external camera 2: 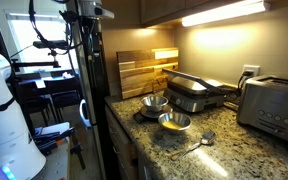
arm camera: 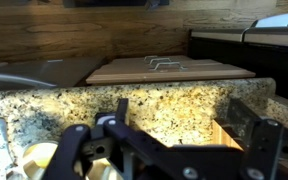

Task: Take the spoon and use it to scoop the contents from the right silver bowl and into the left silver bowl then put the spoon next to the right silver bowl

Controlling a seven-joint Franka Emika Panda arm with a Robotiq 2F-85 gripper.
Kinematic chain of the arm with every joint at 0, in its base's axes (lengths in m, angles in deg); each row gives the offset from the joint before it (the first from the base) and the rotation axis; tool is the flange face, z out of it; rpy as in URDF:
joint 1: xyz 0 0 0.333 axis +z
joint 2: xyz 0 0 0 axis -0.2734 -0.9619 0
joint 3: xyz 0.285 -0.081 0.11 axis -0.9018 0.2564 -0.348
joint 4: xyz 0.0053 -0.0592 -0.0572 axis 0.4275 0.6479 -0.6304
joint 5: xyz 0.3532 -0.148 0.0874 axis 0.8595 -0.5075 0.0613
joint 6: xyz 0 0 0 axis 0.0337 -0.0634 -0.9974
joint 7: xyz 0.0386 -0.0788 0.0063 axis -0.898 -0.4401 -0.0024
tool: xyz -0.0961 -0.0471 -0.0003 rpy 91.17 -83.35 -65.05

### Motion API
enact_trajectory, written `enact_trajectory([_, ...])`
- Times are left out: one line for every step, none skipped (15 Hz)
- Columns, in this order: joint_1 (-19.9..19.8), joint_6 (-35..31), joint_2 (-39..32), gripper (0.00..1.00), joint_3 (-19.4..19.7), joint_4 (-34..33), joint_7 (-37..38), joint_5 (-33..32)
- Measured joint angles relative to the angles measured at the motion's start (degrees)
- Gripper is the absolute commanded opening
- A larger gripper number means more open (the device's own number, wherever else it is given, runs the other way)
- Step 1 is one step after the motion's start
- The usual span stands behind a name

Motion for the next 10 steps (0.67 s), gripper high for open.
enact_trajectory([-0.8,0.0,-0.7,1.00,1.0,0.0,-1.6,-1.8])
enact_trajectory([-1.7,-0.3,-1.4,1.00,2.0,0.0,-3.0,-3.8])
enact_trajectory([-2.8,-0.7,-2.2,1.00,2.9,0.0,-4.1,-6.0])
enact_trajectory([-4.0,-1.6,-3.1,1.00,3.5,0.0,-4.9,-8.1])
enact_trajectory([-5.1,-2.7,-4.2,1.00,4.1,0.0,-5.5,-10.1])
enact_trajectory([-6.1,-3.9,-5.2,1.00,4.7,0.0,-5.7,-11.6])
enact_trajectory([-6.8,-4.9,-6.3,1.00,5.1,0.0,-5.8,-12.8])
enact_trajectory([-7.0,-5.1,-7.0,1.00,5.4,-0.1,-5.8,-12.9])
enact_trajectory([-7.0,-5.1,-7.4,1.00,5.4,-0.1,-5.8,-12.9])
enact_trajectory([-6.9,-5.1,-7.4,1.00,5.3,-0.2,-5.8,-12.9])
